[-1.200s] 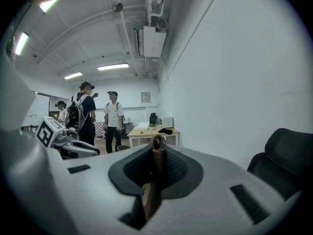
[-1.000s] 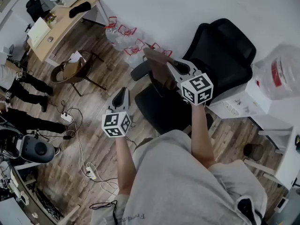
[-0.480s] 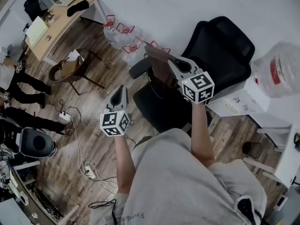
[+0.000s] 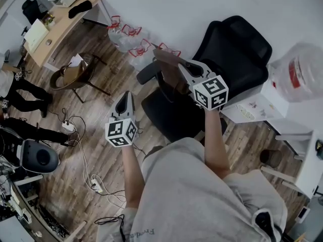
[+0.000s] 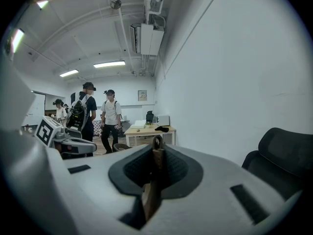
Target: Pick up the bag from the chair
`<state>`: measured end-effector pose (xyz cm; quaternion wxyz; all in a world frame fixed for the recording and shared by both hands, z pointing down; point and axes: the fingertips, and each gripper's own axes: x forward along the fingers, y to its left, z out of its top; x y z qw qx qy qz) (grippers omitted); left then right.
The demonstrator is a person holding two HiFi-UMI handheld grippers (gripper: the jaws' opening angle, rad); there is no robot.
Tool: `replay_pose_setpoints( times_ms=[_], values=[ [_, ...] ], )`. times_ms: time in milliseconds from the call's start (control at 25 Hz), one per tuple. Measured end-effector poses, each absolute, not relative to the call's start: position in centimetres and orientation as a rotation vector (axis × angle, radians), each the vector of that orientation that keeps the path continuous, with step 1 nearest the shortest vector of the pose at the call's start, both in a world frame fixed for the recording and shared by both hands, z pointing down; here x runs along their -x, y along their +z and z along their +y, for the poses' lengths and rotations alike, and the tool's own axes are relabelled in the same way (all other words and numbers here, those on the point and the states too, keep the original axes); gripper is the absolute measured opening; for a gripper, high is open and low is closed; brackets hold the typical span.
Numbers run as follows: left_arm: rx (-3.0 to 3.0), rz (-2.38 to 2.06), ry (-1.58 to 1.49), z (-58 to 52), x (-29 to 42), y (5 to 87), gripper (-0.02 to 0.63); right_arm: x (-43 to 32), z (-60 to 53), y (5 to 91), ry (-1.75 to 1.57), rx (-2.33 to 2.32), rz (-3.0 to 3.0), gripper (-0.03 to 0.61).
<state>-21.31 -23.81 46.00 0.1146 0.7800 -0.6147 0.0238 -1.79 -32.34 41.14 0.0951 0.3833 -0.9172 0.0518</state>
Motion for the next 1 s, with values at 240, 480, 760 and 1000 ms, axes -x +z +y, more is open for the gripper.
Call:
replay_pose_setpoints(
  times_ms=[240, 480, 760, 1000],
  values=[
    [-2.273, -1.8, 0.059, -23.5, 21.6, 46.2, 0.006, 2.0, -32.1, 41.3, 0.139, -1.118, -2.702, 0.043],
    [-2.271, -1.792, 0.055, -23.3, 21.4, 46.4, 0.006, 2.0, -31.8, 41.2, 0.14, -1.118, -2.698, 0.043],
    [-2.266, -1.806, 0.055, -23.3, 21.4, 46.6, 0.006, 1.5, -31.8, 41.6, 0.138, -1.129, -2.694, 0.043],
    [-2.27, -1.813, 0.061, -23.4, 20.9, 46.2, 0.006, 0.6, -32.3, 40.5, 0.126, -1.153, -2.707, 0.043]
  ],
)
